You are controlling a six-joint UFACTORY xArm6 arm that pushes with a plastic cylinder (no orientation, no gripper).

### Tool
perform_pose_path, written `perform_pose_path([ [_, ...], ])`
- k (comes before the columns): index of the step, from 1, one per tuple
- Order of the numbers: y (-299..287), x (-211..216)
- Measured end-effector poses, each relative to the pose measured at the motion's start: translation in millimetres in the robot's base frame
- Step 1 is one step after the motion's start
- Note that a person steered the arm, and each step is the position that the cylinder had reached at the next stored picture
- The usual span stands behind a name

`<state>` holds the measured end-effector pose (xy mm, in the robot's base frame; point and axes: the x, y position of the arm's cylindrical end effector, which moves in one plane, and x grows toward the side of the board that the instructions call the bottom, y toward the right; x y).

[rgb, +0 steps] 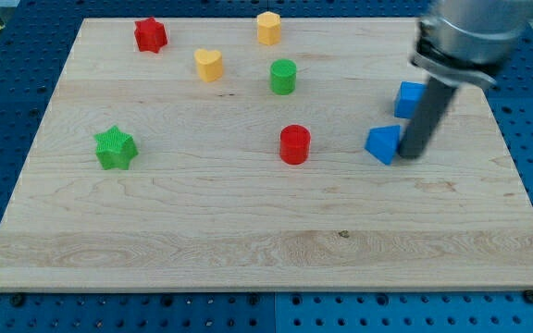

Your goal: Push the blue triangle to the top right corner of the board

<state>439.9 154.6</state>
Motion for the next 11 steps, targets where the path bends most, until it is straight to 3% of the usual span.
perform_pose_path([
  [1,-17,-29],
  [2,2,-21],
  [5,-49,43],
  [6,-67,6],
  [7,-49,-28],
  [9,-42,26],
  [10,-24,-5],
  [11,-19,-81],
])
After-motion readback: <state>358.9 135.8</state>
